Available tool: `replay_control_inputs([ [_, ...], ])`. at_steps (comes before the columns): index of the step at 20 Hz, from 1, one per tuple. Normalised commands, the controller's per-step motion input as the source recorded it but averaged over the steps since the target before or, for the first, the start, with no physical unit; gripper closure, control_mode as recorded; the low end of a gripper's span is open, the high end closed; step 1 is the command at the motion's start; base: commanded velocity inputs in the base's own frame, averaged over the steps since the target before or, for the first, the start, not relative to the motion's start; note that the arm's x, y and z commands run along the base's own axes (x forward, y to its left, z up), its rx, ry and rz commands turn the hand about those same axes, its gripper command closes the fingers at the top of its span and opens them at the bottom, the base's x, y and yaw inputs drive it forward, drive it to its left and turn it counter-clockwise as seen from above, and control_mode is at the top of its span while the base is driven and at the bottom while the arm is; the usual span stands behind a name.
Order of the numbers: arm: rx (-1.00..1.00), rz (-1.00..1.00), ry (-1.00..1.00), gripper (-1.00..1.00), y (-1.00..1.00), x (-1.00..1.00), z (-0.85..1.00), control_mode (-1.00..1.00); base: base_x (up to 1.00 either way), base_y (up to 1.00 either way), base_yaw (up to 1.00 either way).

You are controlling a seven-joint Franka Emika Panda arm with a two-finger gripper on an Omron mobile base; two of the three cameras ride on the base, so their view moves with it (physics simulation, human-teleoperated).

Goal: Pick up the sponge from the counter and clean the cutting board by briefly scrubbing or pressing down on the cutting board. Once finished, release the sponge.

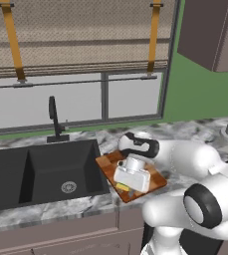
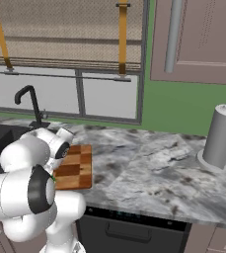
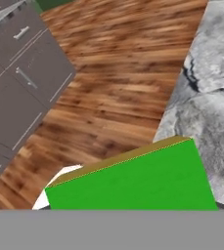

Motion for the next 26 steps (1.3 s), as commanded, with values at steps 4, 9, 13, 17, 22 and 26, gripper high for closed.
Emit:
replay_control_inputs([
  [4,0.0,-0.02,0.03,1.0,-0.28,0.26,0.57,-1.0,0.0,0.0,0.0],
  [9,0.0,-0.06,0.0,1.0,-0.32,0.17,0.68,-1.0,0.0,0.0,0.0],
  [13,-0.03,-0.13,0.0,1.0,-0.49,0.28,0.48,-1.0,0.0,0.0,0.0],
  [17,-0.01,-0.16,0.0,1.0,-0.62,0.44,0.27,-1.0,0.0,0.0,0.0],
  [22,-0.01,-0.17,-0.1,1.0,-0.66,0.3,0.05,-1.0,0.0,0.0,0.0],
  [26,-0.03,-0.15,-0.06,1.0,-0.7,0.38,0.0,-1.0,0.0,0.0,0.0],
])
